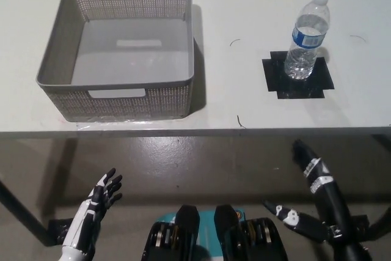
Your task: Use the right hand to pick up a water botttle and place it into a container on the left side
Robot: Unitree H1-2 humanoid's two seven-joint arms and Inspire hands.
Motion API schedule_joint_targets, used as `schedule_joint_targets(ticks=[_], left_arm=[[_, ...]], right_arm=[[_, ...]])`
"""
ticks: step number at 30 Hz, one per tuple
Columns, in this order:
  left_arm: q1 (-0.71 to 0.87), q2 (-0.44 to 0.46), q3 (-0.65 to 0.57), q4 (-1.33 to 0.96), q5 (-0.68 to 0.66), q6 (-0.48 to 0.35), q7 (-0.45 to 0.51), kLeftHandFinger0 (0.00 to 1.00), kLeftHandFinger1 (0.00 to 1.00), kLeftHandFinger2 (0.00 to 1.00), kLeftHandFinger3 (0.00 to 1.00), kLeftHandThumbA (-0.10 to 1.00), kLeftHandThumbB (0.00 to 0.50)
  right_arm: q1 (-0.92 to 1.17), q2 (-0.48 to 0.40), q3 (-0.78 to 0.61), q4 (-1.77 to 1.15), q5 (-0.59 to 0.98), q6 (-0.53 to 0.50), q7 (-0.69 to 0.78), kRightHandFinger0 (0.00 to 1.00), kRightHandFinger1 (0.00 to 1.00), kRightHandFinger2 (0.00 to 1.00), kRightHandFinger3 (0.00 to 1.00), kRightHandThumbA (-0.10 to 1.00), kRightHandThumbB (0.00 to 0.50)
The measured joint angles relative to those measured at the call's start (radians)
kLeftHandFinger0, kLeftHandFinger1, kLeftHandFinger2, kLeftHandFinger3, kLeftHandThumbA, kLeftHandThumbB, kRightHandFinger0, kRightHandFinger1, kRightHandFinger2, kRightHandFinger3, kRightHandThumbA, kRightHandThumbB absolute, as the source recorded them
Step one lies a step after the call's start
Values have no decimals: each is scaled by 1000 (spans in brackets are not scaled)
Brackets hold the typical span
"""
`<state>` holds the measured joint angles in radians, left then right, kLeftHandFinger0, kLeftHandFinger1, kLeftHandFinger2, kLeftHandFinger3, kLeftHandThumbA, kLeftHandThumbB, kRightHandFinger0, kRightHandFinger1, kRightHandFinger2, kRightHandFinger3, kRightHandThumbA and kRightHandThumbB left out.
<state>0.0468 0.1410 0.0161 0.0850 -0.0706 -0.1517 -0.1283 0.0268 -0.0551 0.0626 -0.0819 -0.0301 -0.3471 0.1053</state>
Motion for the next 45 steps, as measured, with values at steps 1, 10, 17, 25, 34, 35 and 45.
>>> schedule_joint_targets(ticks=[1, 10, 17, 25, 34, 35, 45], left_arm=[[0, 0, 0, 0, 0, -1, -2, 1000, 1000, 1000, 1000, 1000, 166], [1, 0, 0, 0, 2, -4, -6, 1000, 1000, 1000, 1000, 1000, 157], [7, 0, 0, 2, 1, -9, -7, 1000, 1000, 1000, 1000, 1000, 158], [12, -2, 0, 2, 0, -9, -6, 1000, 1000, 1000, 1000, 1000, 157], [16, -11, 1, 15, -9, -25, -6, 1000, 1000, 1000, 1000, 1000, 213], [15, -11, 2, 20, -9, -31, -6, 1000, 1000, 1000, 1000, 1000, 217], [15, -24, 4, 37, -33, -62, -7, 1000, 1000, 1000, 1000, 1000, 334]], right_arm=[[-5, 0, -14, -31, -14, 0, -7, 1000, 1000, 1000, 1000, 1000, 444], [-199, -17, -137, -30, -56, 25, -66, 1000, 1000, 1000, 1000, 1000, 412], [-308, -46, -181, 44, -61, 110, -88, 1000, 1000, 1000, 1000, 1000, 452], [-424, -77, -227, 179, 39, 214, -80, 1000, 1000, 1000, 1000, 1000, 493], [-624, -108, -250, 517, 99, 239, -72, 1000, 1000, 1000, 1000, 1000, 500], [-649, -111, -250, 573, 102, 237, -71, 1000, 1000, 1000, 1000, 1000, 500], [-794, -125, -229, 923, 98, 227, -84, 1000, 1000, 1000, 1000, 1000, 500]])
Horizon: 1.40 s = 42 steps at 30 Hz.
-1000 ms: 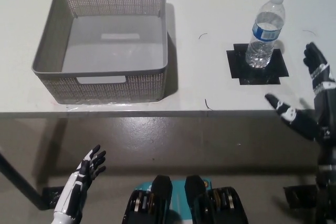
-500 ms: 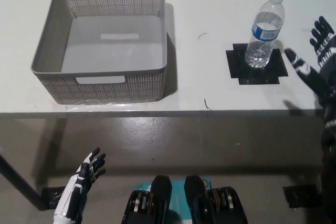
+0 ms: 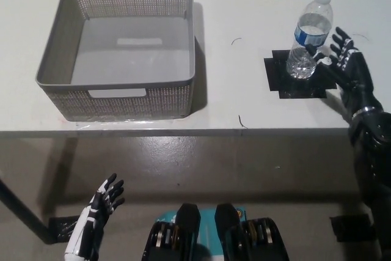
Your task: Use the right hand to pick up a water botttle and place it into a container on the left side
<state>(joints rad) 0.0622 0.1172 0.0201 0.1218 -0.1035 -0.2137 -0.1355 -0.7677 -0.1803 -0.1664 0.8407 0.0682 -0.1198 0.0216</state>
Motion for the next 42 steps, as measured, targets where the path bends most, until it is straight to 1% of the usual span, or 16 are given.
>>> schedule_joint_targets(ticks=[14, 20, 22, 23, 25, 27, 28, 29, 30, 31, 32, 33, 34, 35, 38, 42], left_arm=[[0, -3, 0, 1, -16, -19, -2, 1000, 1000, 1000, 1000, 1000, 369], [-1, -4, 0, 7, -27, -32, -5, 1000, 1000, 1000, 1000, 1000, 358], [-1, -5, 0, 12, -29, -36, -7, 1000, 1000, 1000, 1000, 1000, 364], [-1, -5, 0, 14, -30, -37, -8, 1000, 1000, 1000, 1000, 1000, 362], [0, -5, -1, 15, -31, -39, -11, 1000, 1000, 1000, 1000, 1000, 359], [1, -5, -1, 15, -33, -43, -13, 1000, 1000, 1000, 1000, 1000, 357], [1, -5, -1, 15, -35, -45, -15, 1000, 1000, 1000, 1000, 1000, 349], [1, -5, -1, 16, -36, -48, -17, 1000, 1000, 1000, 1000, 1000, 347], [1, -5, -1, 16, -37, -51, -18, 1000, 1000, 1000, 1000, 1000, 352], [1, -6, -1, 16, -37, -52, -19, 1000, 1000, 1000, 1000, 1000, 352], [0, -6, -1, 16, -37, -52, -19, 1000, 1000, 1000, 1000, 1000, 347], [0, -6, -1, 16, -37, -52, -19, 1000, 1000, 1000, 1000, 1000, 344], [0, -6, -1, 16, -37, -52, -19, 1000, 1000, 1000, 1000, 1000, 350], [0, -6, -1, 16, -37, -53, -19, 1000, 1000, 1000, 1000, 1000, 350], [-2, -6, -1, 16, -39, -53, -21, 1000, 1000, 1000, 1000, 1000, 348], [-4, -5, -1, 16, -41, -56, -23, 1000, 1000, 1000, 1000, 1000, 343]], right_arm=[[-89, -14, 37, 198, -12, -58, -5, 1000, 1000, 1000, 1000, 1000, 500], [-176, -22, 58, 297, -12, -70, -1, 1000, 1000, 1000, 1000, 1000, 500], [-219, -22, 55, 335, -9, -73, 8, 1000, 1000, 1000, 1000, 912, 500], [-238, -22, 52, 356, -7, -74, 14, 1000, 1000, 1000, 1000, 831, 500], [-283, -22, 39, 403, 4, -78, 29, 1000, 1000, 1000, 1000, 787, 500], [-320, -22, 31, 441, 11, -82, 36, 1000, 1000, 1000, 1000, 610, 500], [-345, -22, 31, 466, 11, -85, 30, 885, 825, 841, 946, 467, 477], [-359, -21, 34, 478, 9, -88, 18, 377, 280, 275, 367, 91, 326], [-380, -20, 42, 496, 3, -89, -6, 25, 63, 232, 199, -61, 314], [-392, -20, 47, 503, 0, -89, -23, 5, 54, 278, 209, -92, 293], [-402, -20, 54, 509, -6, -89, -43, 0, 52, 367, 264, -100, 241], [-412, -19, 66, 520, -13, -89, -69, 0, 8, 400, 362, -100, 209], [-415, -18, 71, 524, -15, -90, -84, 0, 1, 424, 414, -100, 181], [-420, -17, 79, 529, -20, -94, -103, 0, 12, 446, 424, -100, 177], [-435, -12, 94, 537, -35, -104, -162, 0, 132, 595, 525, -100, 147], [-440, 7, 98, 550, -44, -121, -220, 0, 268, 674, 646, -100, 117]])
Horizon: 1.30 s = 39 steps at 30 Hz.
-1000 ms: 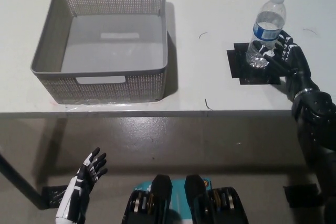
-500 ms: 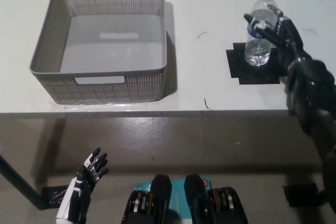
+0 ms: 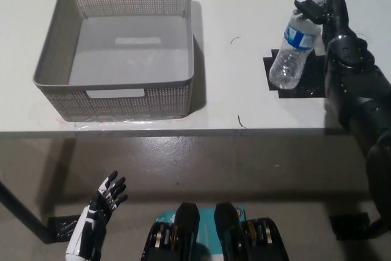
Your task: Use the right hand to pick up a water botttle and place it into a container on the left side
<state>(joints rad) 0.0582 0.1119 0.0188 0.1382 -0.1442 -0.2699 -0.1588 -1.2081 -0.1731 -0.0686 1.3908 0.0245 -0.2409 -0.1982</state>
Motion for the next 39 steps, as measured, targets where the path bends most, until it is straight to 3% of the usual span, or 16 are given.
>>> schedule_joint_targets(ticks=[6, 10, 12, 14, 16, 19, 22, 24, 26, 29, 30, 31, 32, 33, 36, 39], left_arm=[[0, 0, 1, 0, -1, -1, -1, 1000, 1000, 1000, 1000, 1000, 356], [0, 0, 0, 0, -1, -1, -1, 1000, 1000, 1000, 1000, 1000, 357], [0, 0, 1, 0, -1, -1, -1, 1000, 1000, 1000, 1000, 1000, 353], [0, 0, 0, 0, 0, -1, -1, 1000, 1000, 1000, 1000, 1000, 363], [0, 0, 0, 0, 0, -1, -1, 1000, 1000, 1000, 1000, 1000, 355], [1, 0, 0, -1, 0, -1, -1, 1000, 1000, 1000, 1000, 1000, 354], [1, 1, 0, -2, 0, -1, -1, 1000, 1000, 1000, 1000, 1000, 352], [1, 1, 0, -2, 1, -1, -1, 1000, 1000, 1000, 1000, 1000, 347], [1, 1, 0, -2, 3, -1, -1, 1000, 1000, 1000, 1000, 1000, 357], [1, 2, -1, -2, 6, -1, -1, 1000, 1000, 1000, 1000, 1000, 347], [1, 2, -1, -2, 9, -1, -1, 1000, 1000, 1000, 1000, 1000, 333], [1, 3, -2, -2, 11, -1, -1, 1000, 1000, 1000, 1000, 1000, 331], [2, 4, -3, -3, 12, -1, -1, 1000, 1000, 1000, 1000, 1000, 315], [2, 4, -5, -4, 14, -1, -1, 1000, 1000, 1000, 1000, 1000, 312], [2, 7, -8, -7, 19, -1, -3, 1000, 1000, 1000, 1000, 1000, 292], [1, 16, -11, -9, 23, -1, -9, 1000, 1000, 1000, 1000, 1000, 326]], right_arm=[[1, 9, -8, 10, -1, -12, -42, 0, 279, 651, 628, -100, 146], [-3, 9, -14, 8, -1, -27, -58, 0, 277, 663, 689, -100, 108], [-8, 13, -15, 1, -1, -31, -66, 0, 207, 625, 653, -100, 169], [-13, 19, -13, -9, -2, -40, -71, 0, 157, 574, 612, -100, 145], [-28, 31, -13, -32, -5, -48, -76, 0, 126, 584, 659, -100, 116], [-49, 46, -13, -82, -5, -52, -77, 0, 219, 687, 714, -100, 100], [-76, 74, -7, -162, -10, -55, -81, 0, 215, 664, 743, -100, 115], [-91, 90, 2, -214, -17, -55, -84, 0, 224, 651, 698, -100, 131], [-114, 109, 25, -281, -35, -52, -91, 0, 267, 675, 679, -100, 114], [-136, 134, 43, -354, -48, -41, -95, 0, 366, 763, 808, -100, 109], [-144, 144, 47, -371, -52, -38, -96, 89, 458, 798, 793, -100, 138], [-152, 155, 53, -387, -56, -36, -98, 64, 342, 611, 708, -100, 141], [-159, 168, 59, -397, -63, -33, -100, 3, 199, 492, 626, -100, 121], [-164, 181, 66, -411, -72, -28, -103, 0, 179, 489, 621, -100, 117], [-176, 213, 82, -425, -86, -15, -107, 0, 185, 650, 720, -100, 120], [-195, 246, 99, -427, -104, 1, -118, 0, 221, 708, 755, -100, 126]])
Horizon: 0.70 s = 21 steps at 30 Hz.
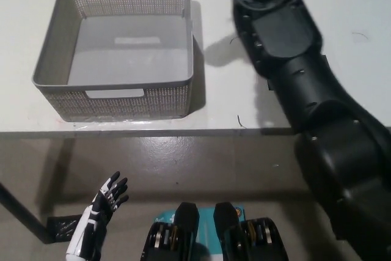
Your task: Use the right hand to pick up a water botttle and place it into a container on the left side
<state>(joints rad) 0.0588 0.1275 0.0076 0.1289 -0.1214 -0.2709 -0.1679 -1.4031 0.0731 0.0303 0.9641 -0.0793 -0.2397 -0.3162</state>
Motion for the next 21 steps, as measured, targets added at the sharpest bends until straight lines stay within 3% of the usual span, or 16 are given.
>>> schedule_joint_targets(ticks=[3, 5, 8, 13, 21], left_arm=[[-2, 6, -2, -4, 0, 2, -6, 1000, 1000, 1000, 1000, 1000, 338], [-4, 6, -4, -11, -1, 5, -8, 1000, 1000, 1000, 1000, 1000, 341], [-6, 8, -8, -14, 2, 6, -9, 1000, 1000, 1000, 1000, 1000, 307], [-7, 10, -12, -30, 17, 7, -9, 1000, 1000, 1000, 1000, 1000, 329], [-14, 10, -13, -40, 21, 12, -11, 1000, 1000, 1000, 1000, 1000, 342]], right_arm=[[-26, 30, 9, 7, -12, 4, -9, 0, 221, 696, 776, -100, 141], [-44, 47, 21, 20, -20, 4, -14, 0, 250, 746, 854, -100, 104], [-76, 78, 58, 98, -44, -6, -29, 0, 244, 720, 830, -100, 116], [-88, 126, 119, 290, -84, -25, -63, 0, 289, 716, 839, -100, 124], [-51, 142, 168, 440, -106, -29, -78, 0, 420, 861, 931, -100, 109]])
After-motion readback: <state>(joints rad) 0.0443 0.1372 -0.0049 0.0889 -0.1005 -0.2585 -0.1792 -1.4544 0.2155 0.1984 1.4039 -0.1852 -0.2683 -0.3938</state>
